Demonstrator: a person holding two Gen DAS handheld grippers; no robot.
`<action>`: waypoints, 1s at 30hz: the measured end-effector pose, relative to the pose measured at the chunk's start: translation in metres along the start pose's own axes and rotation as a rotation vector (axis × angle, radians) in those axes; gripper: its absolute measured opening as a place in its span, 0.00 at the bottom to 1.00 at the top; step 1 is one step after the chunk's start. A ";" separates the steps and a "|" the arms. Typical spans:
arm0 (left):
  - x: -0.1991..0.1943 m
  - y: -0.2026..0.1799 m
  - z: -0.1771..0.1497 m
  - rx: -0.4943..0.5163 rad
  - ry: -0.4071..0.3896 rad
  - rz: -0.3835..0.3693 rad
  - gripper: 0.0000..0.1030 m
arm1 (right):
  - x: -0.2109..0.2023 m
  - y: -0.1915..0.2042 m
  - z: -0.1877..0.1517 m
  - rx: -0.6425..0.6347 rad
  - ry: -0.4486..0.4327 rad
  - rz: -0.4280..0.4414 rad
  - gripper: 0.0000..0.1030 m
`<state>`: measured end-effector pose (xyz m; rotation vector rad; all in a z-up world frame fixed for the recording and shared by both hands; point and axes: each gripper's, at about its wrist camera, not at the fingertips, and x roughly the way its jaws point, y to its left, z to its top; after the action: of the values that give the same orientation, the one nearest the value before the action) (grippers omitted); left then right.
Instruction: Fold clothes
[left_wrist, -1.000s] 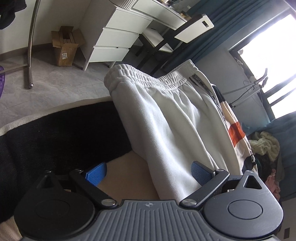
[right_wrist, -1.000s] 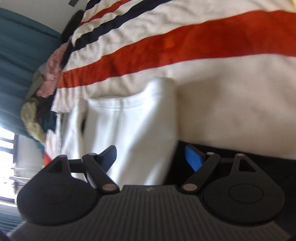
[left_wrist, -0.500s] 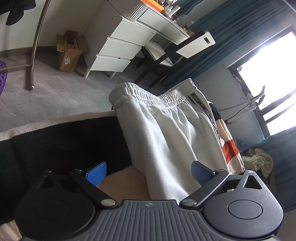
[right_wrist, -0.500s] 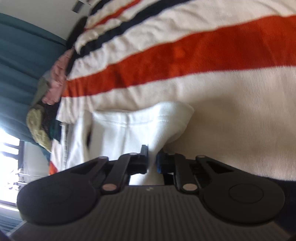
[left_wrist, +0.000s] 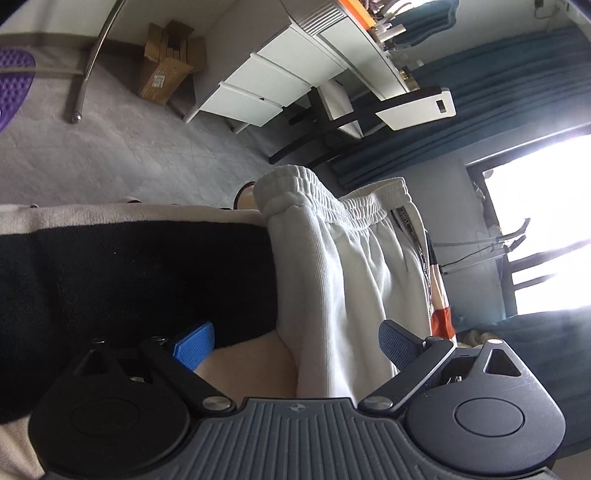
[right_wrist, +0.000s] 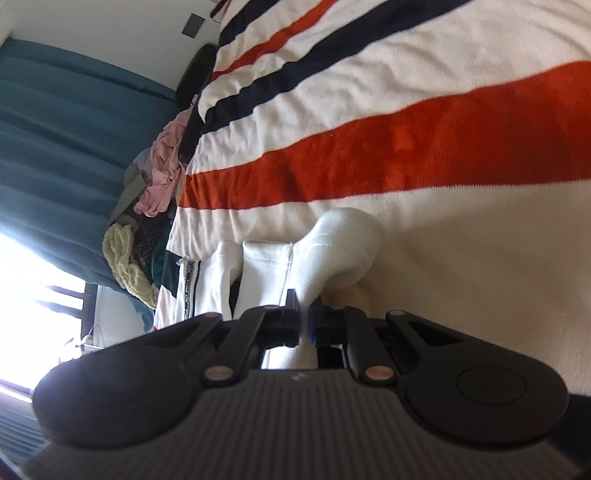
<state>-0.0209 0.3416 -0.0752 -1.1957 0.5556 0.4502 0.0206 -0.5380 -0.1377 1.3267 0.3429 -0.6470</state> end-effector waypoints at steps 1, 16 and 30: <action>0.003 0.001 0.001 -0.007 0.005 -0.003 0.92 | 0.001 -0.001 0.000 0.007 0.007 -0.004 0.08; 0.063 -0.017 0.006 0.008 -0.055 -0.021 0.50 | 0.010 -0.004 -0.004 0.005 0.020 -0.068 0.08; 0.007 -0.022 0.004 0.013 -0.155 -0.225 0.14 | -0.038 0.020 -0.013 -0.104 -0.188 0.053 0.06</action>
<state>-0.0014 0.3389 -0.0624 -1.1836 0.2865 0.3431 0.0048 -0.5140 -0.1030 1.1623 0.1860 -0.6943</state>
